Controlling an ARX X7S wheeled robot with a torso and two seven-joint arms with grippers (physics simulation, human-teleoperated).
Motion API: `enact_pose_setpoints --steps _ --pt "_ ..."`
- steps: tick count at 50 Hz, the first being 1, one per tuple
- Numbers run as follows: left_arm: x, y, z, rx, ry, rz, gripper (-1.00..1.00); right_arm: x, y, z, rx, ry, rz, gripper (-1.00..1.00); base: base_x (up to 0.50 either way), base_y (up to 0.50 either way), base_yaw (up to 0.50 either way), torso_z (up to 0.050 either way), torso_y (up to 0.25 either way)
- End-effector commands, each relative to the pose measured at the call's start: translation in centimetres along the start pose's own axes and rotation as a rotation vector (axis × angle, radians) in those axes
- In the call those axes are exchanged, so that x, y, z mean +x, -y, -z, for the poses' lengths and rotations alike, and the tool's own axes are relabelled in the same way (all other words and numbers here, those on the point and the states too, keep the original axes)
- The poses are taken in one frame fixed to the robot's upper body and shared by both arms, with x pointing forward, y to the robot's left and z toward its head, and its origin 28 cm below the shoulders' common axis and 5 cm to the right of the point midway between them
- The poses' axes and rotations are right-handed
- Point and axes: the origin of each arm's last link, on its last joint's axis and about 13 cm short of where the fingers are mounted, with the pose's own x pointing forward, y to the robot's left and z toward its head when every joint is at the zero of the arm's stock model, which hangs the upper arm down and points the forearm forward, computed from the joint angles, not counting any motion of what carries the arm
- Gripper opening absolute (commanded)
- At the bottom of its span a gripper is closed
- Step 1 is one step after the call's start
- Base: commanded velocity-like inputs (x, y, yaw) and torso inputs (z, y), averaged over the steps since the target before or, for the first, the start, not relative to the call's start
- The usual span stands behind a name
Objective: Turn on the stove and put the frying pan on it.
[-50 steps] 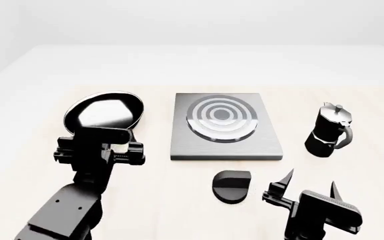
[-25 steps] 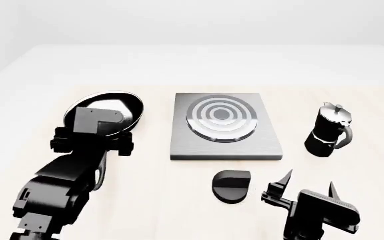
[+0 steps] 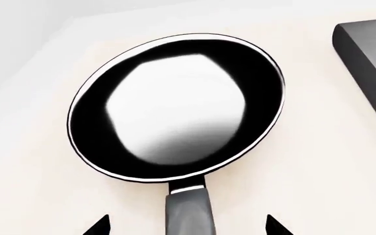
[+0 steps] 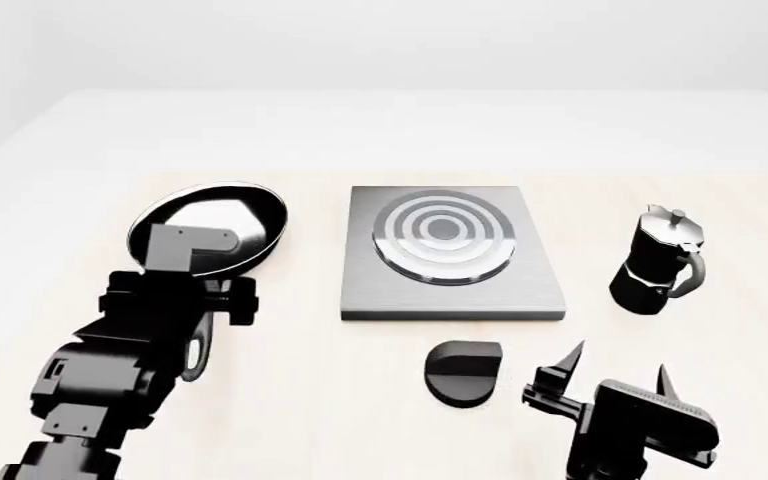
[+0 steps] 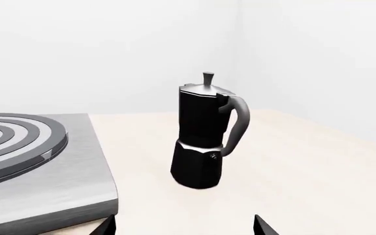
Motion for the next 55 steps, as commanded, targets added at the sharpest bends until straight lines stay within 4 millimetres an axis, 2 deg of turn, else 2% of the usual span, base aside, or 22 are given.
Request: enact_pose_setpoints --steps 1,25,40,55 --pt "0.3 -0.1 0.4 0.005 -0.055 0.004 1.00 0.0 0.0 0.1 -0.001 -0.001 0.000 1.00 0.00 0.00 0.00 0.000 0.000" --pt "0.6 0.3 1.4 -0.025 -0.136 -0.008 1.00 0.0 0.0 0.0 -0.007 -0.001 -0.001 1.00 0.00 0.00 0.00 0.000 0.000" --pt "0.5 0.2 1.3 -0.020 -0.156 -0.016 1.00 -0.1 0.0 -0.1 -0.009 -0.001 -0.001 1.00 0.00 0.00 0.00 0.000 0.000" --pt "0.5 0.8 1.6 -0.040 -0.186 0.047 1.00 0.0 0.0 0.0 -0.010 0.000 -0.003 1.00 0.00 0.00 0.00 0.000 0.000"
